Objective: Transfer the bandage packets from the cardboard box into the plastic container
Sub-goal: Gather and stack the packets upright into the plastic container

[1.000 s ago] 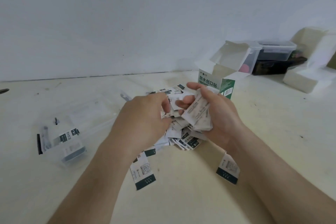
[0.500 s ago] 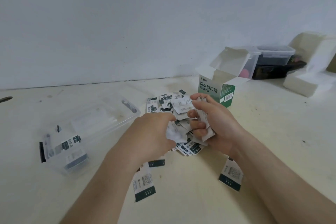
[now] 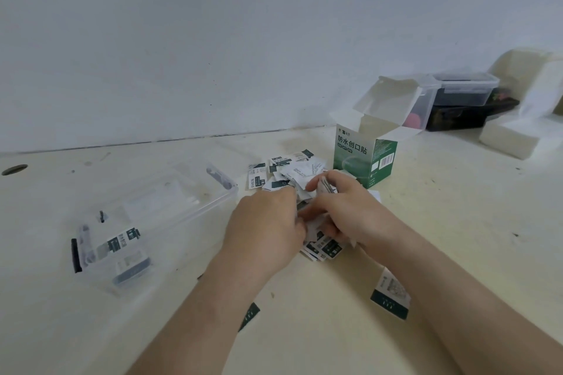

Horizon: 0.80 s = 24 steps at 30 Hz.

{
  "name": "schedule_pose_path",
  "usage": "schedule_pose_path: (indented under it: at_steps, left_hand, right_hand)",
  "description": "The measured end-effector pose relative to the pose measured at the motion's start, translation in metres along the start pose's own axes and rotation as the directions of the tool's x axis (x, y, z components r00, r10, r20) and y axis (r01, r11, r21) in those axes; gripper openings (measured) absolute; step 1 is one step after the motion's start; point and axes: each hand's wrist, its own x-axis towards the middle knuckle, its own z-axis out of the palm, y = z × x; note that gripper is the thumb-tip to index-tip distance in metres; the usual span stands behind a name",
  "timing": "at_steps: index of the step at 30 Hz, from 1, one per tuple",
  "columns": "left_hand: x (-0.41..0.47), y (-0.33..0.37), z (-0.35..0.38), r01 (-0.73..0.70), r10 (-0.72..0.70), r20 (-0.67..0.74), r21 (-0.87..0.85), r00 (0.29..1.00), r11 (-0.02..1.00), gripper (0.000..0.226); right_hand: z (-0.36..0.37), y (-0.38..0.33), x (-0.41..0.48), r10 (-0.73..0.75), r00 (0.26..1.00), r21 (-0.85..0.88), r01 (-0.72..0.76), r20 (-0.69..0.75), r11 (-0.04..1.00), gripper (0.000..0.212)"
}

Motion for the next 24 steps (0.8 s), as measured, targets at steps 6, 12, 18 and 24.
schedule_pose_path:
  at_steps: [6,12,18,24]
  left_hand:
    - [-0.002,-0.006,-0.016,0.090,-0.095,-0.019,-0.186,0.995,0.978,0.031]
    - [-0.001,-0.003,-0.029,0.116,-0.246,-0.170,-0.547,0.954,0.829,0.043]
    - [-0.014,0.022,-0.020,-0.127,0.101,-0.087,-0.402,0.991,0.907,0.028]
    - [-0.013,0.016,-0.025,-0.114,0.244,0.080,-0.719,0.966,0.686,0.074]
  right_hand:
    - [0.001,-0.008,-0.008,-0.041,0.995,0.295,0.012,0.090,0.955,0.020]
    - [0.000,-0.005,-0.005,-0.030,0.998,0.535,-0.005,0.056,0.845,0.029]
    - [0.009,-0.007,-0.007,-0.064,0.997,0.533,0.076,-0.042,0.843,0.026]
    - [-0.012,-0.013,-0.005,0.087,0.996,0.808,-0.030,-0.027,0.589,0.027]
